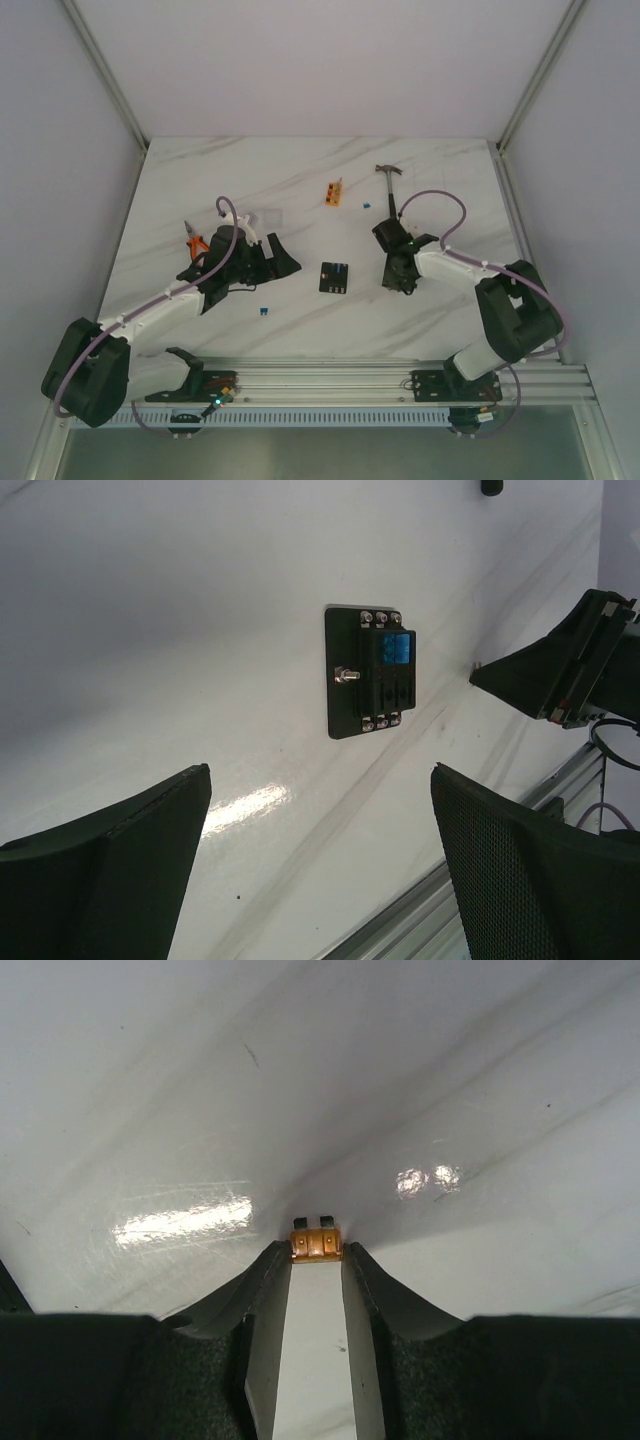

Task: Snap on the fuse box
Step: Pick up the fuse from the center of the board.

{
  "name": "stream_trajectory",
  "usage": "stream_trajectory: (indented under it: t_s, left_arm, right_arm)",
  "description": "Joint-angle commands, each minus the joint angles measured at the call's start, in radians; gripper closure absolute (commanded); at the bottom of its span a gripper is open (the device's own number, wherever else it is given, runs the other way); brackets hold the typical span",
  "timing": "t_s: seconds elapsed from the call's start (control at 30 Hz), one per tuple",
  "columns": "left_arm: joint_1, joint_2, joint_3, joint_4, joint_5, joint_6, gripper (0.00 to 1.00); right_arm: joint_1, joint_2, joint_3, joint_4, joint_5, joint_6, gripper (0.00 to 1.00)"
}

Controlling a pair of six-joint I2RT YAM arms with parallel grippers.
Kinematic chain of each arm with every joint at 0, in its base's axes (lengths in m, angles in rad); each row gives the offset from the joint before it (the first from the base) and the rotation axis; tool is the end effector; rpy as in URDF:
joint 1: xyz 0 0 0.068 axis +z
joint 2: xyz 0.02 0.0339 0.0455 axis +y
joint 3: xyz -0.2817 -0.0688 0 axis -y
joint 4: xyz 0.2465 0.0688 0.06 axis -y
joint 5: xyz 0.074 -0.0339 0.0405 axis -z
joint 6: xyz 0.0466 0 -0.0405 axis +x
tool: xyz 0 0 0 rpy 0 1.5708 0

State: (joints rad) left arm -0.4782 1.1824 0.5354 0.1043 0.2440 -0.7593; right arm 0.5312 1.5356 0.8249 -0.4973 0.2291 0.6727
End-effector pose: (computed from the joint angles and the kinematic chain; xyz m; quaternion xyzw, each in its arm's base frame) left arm 0.2152 -0.1242 0.2119 -0.0618 0.8641 -0.3694 0.3361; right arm 0.2454 0.1319 0.1681 0.0896 0.9732 0.0088 0.2114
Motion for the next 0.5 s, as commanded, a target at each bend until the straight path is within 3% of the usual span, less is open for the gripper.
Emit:
stream_trajectory:
  t_s: [0.0,0.47]
  left_arm:
    - [-0.004,-0.013,0.020,-0.002,0.018,-0.005,0.00]
    - [-0.003,-0.012,0.020,-0.003,0.020,-0.007,0.00]
  right_arm:
    - [0.001,0.082,-0.029,-0.016,-0.014,-0.037,0.67]
    - [-0.004,0.094,-0.035,-0.011,-0.087,-0.224,0.62]
